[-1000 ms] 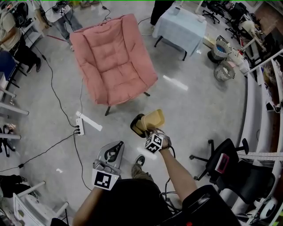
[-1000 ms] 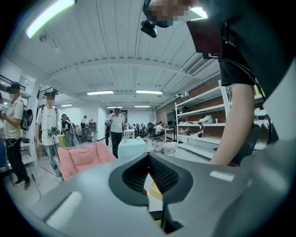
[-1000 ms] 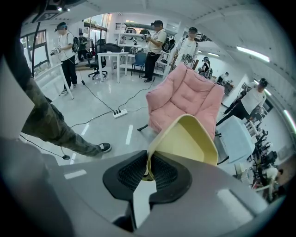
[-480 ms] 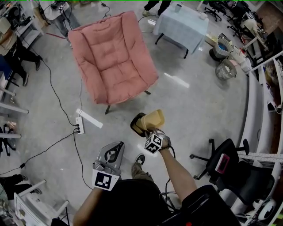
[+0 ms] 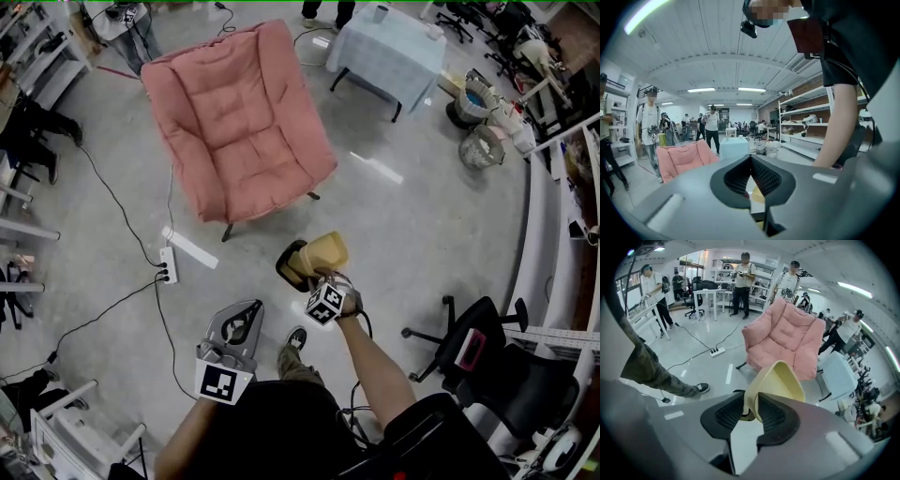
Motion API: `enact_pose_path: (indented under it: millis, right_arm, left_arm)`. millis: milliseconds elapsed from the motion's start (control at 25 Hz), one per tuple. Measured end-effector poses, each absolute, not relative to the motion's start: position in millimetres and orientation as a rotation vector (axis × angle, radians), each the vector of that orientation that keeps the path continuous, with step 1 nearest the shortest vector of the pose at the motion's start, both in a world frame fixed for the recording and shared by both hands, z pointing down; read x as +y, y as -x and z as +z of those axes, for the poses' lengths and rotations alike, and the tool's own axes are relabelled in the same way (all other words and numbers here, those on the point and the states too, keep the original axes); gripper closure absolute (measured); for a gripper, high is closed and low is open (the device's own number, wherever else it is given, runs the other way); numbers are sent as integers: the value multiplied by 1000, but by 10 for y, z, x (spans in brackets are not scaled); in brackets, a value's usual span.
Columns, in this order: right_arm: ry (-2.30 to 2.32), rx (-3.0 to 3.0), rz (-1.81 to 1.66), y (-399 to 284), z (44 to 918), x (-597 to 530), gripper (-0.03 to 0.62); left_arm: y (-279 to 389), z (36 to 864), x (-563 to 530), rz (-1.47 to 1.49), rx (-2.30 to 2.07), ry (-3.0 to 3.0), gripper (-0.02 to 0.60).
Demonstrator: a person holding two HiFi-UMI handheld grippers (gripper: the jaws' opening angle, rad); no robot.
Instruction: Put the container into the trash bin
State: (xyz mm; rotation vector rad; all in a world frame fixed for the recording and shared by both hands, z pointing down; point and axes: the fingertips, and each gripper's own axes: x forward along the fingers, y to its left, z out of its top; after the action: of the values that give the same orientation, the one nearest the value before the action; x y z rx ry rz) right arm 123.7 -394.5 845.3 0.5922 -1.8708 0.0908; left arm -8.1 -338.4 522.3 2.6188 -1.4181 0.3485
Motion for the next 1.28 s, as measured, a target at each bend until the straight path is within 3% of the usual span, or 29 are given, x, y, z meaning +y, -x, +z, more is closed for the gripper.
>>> enact_pose_path:
  millis: [80, 1280]
  right_arm:
    - [-615, -1865, 113, -1259, 8473, -3968, 436]
    - [-648, -1886, 120, -1331, 8143, -3833, 467]
  left_arm:
    - [93, 5206, -3407, 344, -1422, -2615, 588]
    - [-39, 5091, -3306, 315, -1387, -2695, 588]
